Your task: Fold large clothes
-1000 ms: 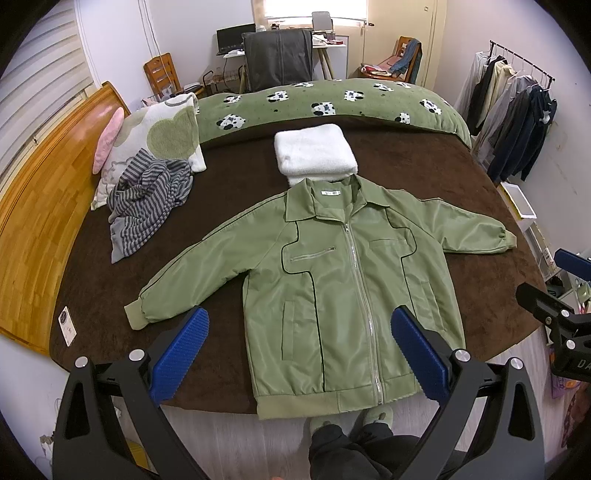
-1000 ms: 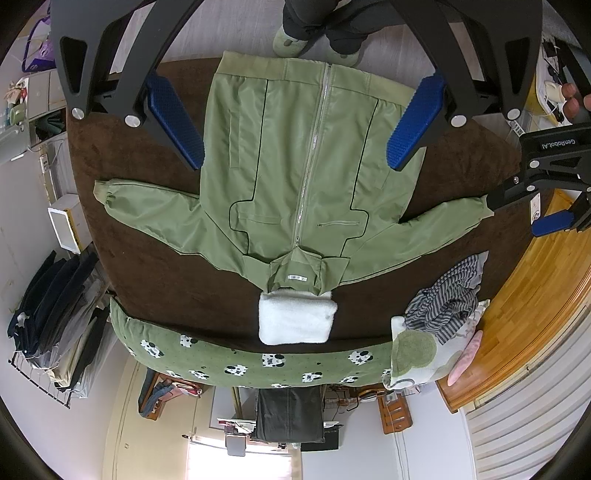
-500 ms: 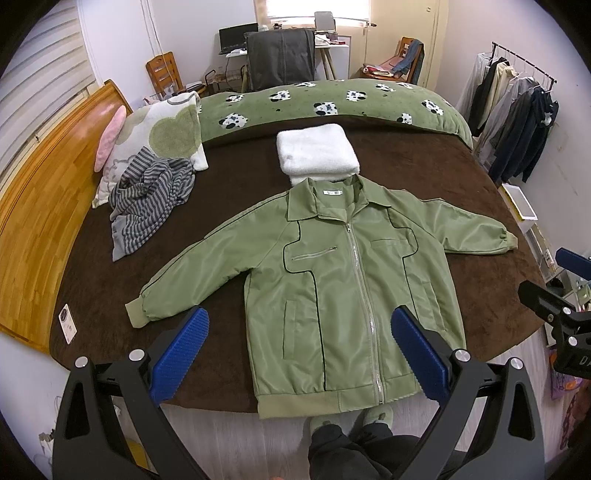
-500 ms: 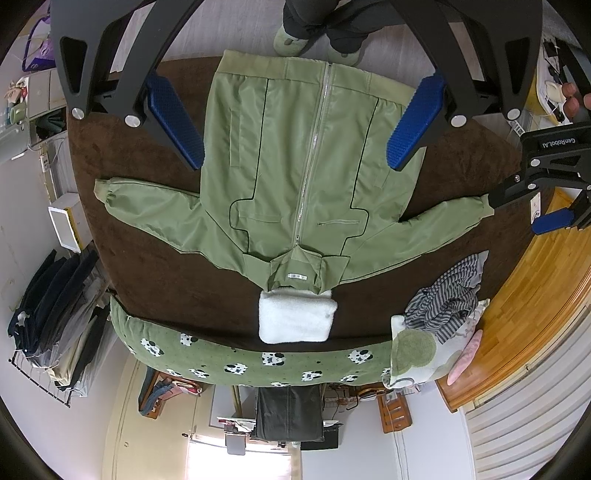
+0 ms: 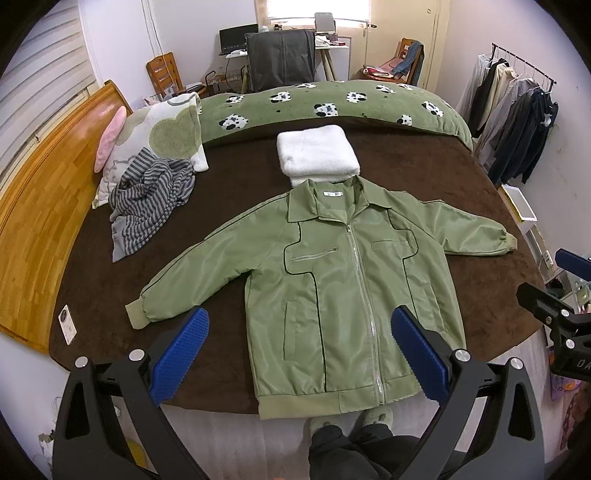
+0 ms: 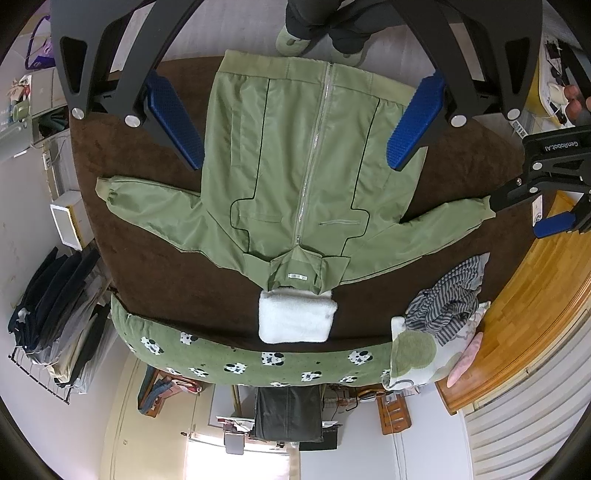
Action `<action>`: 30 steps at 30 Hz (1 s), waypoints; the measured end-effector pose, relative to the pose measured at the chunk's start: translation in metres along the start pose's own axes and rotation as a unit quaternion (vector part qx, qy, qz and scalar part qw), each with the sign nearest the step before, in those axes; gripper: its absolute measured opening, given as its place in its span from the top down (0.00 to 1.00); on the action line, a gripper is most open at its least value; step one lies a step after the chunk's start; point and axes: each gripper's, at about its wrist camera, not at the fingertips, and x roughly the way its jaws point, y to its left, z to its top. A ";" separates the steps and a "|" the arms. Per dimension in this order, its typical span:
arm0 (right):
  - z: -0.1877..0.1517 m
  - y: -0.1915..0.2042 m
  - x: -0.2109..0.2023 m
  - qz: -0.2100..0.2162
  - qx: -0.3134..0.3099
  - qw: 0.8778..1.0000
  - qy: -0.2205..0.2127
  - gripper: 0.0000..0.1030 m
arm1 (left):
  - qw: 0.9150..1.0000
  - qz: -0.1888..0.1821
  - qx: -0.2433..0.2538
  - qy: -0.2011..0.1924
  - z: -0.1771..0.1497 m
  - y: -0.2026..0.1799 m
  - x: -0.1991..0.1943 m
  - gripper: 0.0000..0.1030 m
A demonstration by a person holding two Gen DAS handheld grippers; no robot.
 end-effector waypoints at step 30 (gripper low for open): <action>0.001 -0.003 0.001 0.001 0.010 1.000 -0.003 0.05 | 1.000 0.000 -0.001 -0.007 0.009 -0.011 -0.009 0.06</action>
